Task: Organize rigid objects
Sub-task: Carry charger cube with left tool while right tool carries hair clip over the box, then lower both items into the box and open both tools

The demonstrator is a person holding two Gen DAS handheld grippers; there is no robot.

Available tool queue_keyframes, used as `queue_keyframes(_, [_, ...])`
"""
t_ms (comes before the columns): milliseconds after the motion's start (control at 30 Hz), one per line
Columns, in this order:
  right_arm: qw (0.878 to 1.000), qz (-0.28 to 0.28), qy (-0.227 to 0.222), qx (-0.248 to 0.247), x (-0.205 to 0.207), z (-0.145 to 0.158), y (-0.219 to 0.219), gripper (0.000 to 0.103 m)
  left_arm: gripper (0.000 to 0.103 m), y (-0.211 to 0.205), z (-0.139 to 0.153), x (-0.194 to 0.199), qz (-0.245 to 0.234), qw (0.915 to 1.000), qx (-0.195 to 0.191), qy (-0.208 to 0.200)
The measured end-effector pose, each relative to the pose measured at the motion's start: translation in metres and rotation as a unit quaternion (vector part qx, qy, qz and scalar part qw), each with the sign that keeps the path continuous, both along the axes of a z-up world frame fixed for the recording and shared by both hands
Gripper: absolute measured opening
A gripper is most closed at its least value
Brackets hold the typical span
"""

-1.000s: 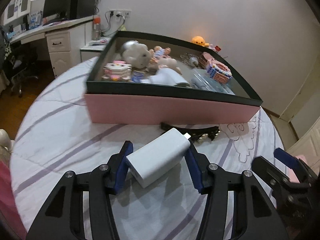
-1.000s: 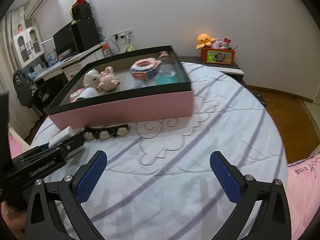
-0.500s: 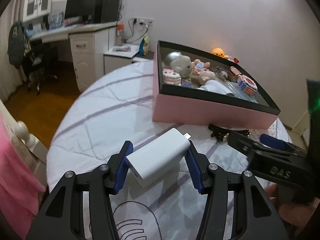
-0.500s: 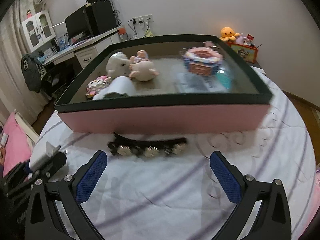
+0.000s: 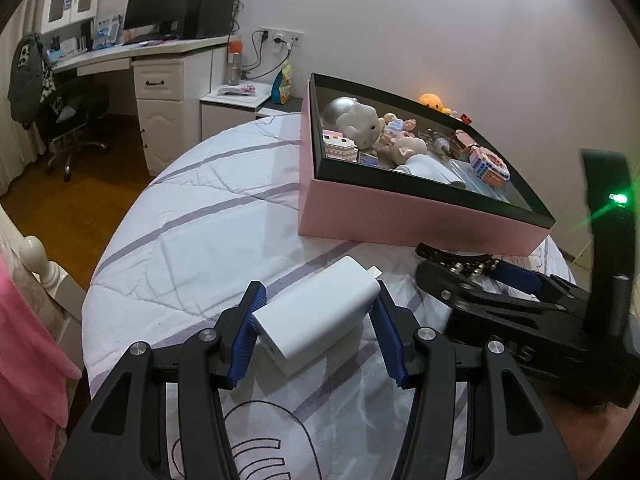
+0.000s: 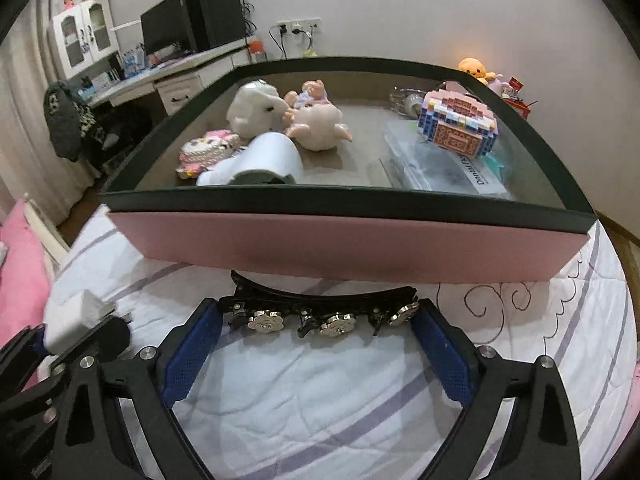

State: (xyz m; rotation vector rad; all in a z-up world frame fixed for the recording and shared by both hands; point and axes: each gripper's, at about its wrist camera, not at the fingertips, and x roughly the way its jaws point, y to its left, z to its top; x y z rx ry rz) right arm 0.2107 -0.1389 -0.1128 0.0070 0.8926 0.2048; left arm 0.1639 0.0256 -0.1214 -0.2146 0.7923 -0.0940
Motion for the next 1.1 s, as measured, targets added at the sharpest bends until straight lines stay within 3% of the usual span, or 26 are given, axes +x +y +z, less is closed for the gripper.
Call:
queue_keyframes(333, [0.999, -0.013, -0.033, 0.026, -0.035, 0.028, -0.034, 0.096, 0.054, -0.008, 0.012, -0.017, -0.017, 0.9996, 0.015, -0.018])
queue_keyframes(667, [0.995, -0.019, -0.088, 0.045, -0.043, 0.074, -0.05, 0.096, 0.054, -0.016, 0.059, -0.021, -0.034, 0.9973, 0.018, -0.062])
queue_keyframes(867, [0.992, -0.013, -0.118, 0.035, -0.022, 0.104, -0.049, 0.096, 0.054, -0.025, 0.092, 0.002, -0.047, 0.9944, 0.023, -0.092])
queue_keyframes(1100, [0.991, -0.009, -0.128, 0.026, 0.032, 0.124, -0.047, 0.096, 0.054, -0.035, 0.115, 0.063, -0.051, 0.9936, 0.023, -0.098])
